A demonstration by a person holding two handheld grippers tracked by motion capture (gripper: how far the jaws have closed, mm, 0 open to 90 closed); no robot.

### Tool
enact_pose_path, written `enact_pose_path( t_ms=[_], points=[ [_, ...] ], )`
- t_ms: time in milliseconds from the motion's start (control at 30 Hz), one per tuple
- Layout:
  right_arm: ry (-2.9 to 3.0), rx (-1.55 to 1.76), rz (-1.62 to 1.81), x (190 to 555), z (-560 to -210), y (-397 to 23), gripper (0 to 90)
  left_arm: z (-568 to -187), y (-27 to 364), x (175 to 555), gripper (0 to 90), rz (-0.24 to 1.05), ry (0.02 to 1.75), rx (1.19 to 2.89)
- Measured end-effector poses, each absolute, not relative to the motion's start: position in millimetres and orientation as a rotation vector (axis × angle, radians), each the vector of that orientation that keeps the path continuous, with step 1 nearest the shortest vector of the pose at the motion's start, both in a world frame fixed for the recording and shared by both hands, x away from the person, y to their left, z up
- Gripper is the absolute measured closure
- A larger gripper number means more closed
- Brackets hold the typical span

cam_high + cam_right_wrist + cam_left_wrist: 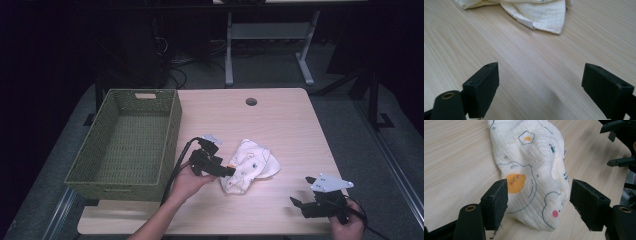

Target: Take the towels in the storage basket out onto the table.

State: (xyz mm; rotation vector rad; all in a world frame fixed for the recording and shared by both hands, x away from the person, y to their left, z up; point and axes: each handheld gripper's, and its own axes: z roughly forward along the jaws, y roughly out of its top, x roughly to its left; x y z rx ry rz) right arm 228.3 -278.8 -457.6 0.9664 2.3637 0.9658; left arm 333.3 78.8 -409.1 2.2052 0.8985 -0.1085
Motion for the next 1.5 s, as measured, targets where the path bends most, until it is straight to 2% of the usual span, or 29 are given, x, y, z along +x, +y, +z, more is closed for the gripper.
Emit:
enact_pose_path(
  t_ms=[533, 800, 1000, 1333, 1500],
  points=[
    [2.369, 0.969, 0.96, 228.6, -458.5, -275.9, 14.0, -415.1, 107.4, 293.5, 29.3, -0.076, 0.84, 2.135],
    [2.378, 0.961, 0.952, 228.7, -459.2, -272.7, 14.0, -421.0, 112.7, 276.7, 28.2, -0.049, 0.817, 2.155],
    [2.379, 0.97, 0.951, 228.9, -459.4, -273.2, 14.0, -427.7, 118.7, 271.6, 28.2, -0.035, 0.812, 2.2],
    [2.377, 0.975, 0.954, 229.5, -460.2, -274.9, 14.0, -438.3, 133.6, 260.8, 28.1, -0.069, 0.845, 2.152],
    [2.382, 0.968, 0.96, 229.9, -460.1, -274.4, 14.0, -440.9, 135.8, 260.7, 28.1, -0.042, 0.856, 2.148]
  ],
)
